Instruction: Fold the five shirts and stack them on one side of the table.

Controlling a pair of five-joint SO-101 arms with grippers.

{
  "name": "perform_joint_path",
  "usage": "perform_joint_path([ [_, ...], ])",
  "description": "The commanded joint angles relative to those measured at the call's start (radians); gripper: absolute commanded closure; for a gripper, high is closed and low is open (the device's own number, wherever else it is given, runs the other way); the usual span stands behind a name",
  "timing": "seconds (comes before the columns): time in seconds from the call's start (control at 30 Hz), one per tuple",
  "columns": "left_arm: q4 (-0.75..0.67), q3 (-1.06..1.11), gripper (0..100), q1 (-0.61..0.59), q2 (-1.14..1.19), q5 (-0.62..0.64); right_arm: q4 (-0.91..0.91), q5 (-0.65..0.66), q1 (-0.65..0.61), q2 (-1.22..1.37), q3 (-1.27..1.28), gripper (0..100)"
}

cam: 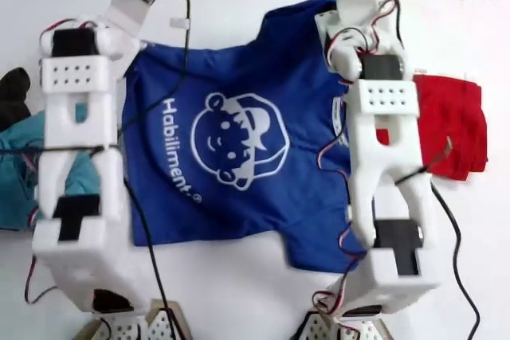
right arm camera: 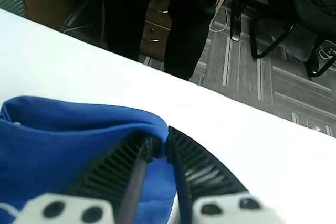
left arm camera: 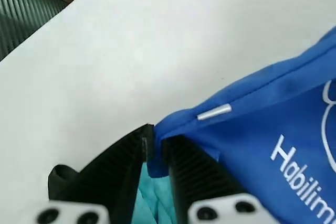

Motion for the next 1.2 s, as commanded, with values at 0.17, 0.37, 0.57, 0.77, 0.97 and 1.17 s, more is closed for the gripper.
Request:
perform_joint_path([
  [0.17,0.068,-0.386,97,0.003,0.37,0.006,-0.094,0.003,-0.021,0.211,-0.008,97.9],
  [0.37,0.072,-0.55,97,0.031,0.598,0.009,-0.076,-0.003,-0.03,0.372,-0.103,97.9],
  [0.57,0.176,-0.693,97,0.037,0.692,0.009,0.025,-0.005,-0.03,0.414,-0.193,97.9],
  [0.77,0.334,-0.822,97,0.034,0.706,0.006,0.142,-0.006,-0.024,0.412,-0.284,97.9],
  [0.97,0.506,-0.914,97,0.035,0.703,0.0,0.397,0.0,-0.021,0.41,-0.425,97.9],
  [1.17,0.531,-0.905,97,0.02,0.664,0.003,0.656,-0.003,0.007,0.41,-0.588,97.8],
])
